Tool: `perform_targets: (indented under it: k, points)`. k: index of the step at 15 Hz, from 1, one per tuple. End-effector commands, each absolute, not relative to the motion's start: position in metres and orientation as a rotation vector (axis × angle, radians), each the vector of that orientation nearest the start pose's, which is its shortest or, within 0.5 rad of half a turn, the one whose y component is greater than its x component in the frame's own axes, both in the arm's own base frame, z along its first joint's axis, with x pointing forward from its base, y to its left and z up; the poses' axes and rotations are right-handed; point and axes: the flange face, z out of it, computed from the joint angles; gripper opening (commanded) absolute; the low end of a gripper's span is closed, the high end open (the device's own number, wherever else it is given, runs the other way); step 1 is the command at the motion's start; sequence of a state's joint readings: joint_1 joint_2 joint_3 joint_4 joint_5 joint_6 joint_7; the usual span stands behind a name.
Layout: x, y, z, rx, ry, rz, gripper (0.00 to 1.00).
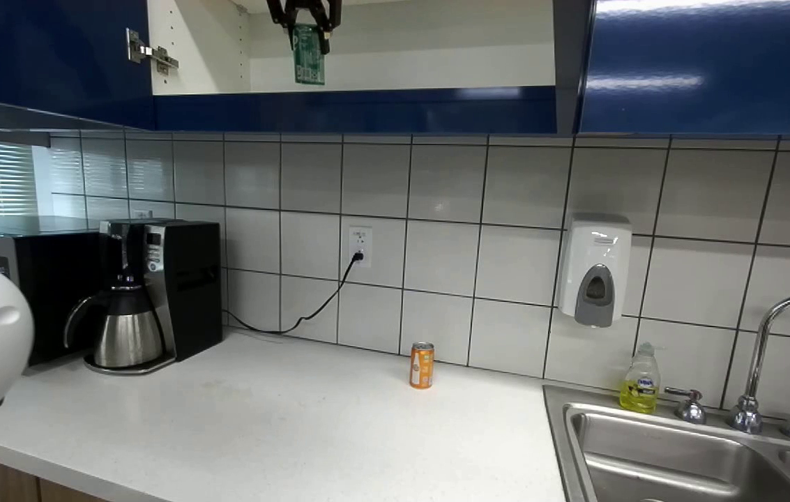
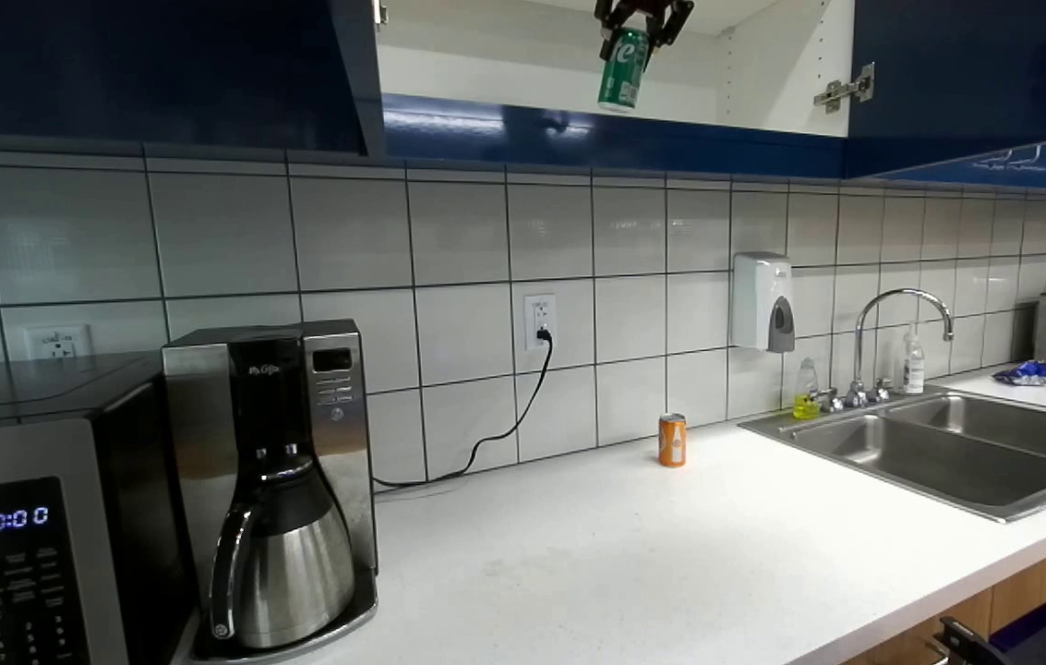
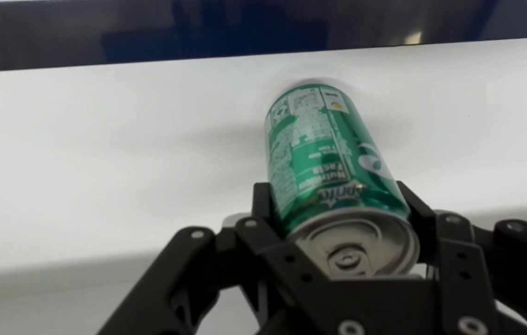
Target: Pick up the can of sprite and place it in the center of the cabinet above
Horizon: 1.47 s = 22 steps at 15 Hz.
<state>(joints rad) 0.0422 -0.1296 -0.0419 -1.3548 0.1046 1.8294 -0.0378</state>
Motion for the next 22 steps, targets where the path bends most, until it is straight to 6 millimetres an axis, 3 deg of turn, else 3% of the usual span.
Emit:
perform_targets:
  k: [1,22]
  points:
    - [0.517,0.009,0.835,-2.933,-0.009,-0.882,0.38]
    - [0.559,0.013,0.823,-3.006,0.083,-0.720,0.38]
